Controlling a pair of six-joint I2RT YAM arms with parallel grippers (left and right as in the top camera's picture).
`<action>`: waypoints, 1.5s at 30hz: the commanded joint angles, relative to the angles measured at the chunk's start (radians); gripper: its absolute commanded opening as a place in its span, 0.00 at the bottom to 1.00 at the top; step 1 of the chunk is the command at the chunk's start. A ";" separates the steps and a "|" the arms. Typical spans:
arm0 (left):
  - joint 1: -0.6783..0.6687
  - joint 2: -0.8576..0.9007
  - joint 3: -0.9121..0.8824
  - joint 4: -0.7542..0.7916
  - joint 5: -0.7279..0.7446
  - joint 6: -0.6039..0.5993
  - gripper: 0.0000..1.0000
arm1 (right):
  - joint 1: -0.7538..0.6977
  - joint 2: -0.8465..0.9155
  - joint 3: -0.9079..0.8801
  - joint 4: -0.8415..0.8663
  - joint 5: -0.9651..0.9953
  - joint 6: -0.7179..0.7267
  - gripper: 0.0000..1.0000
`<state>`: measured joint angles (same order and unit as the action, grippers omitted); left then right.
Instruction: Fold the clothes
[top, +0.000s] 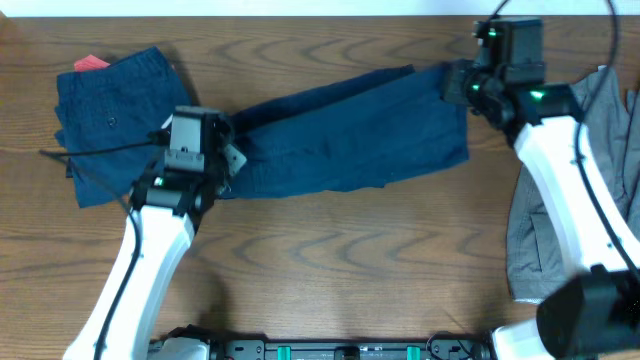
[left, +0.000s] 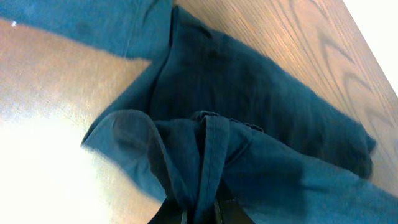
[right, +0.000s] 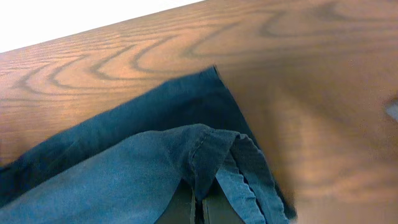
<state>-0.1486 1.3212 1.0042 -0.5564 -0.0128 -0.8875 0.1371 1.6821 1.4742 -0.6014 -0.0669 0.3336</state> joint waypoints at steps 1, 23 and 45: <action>0.031 0.093 -0.005 0.072 -0.075 -0.005 0.08 | 0.017 0.069 0.018 0.061 0.051 -0.054 0.01; 0.167 0.417 -0.005 0.444 0.196 -0.004 0.54 | 0.051 0.350 0.015 0.100 0.072 -0.043 0.31; 0.140 0.418 -0.008 -0.002 0.196 0.134 0.63 | 0.040 0.392 -0.098 -0.239 0.274 0.062 0.20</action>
<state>0.0044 1.7504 0.9970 -0.5220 0.1814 -0.7799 0.1825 2.0636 1.3964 -0.8165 0.1699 0.3767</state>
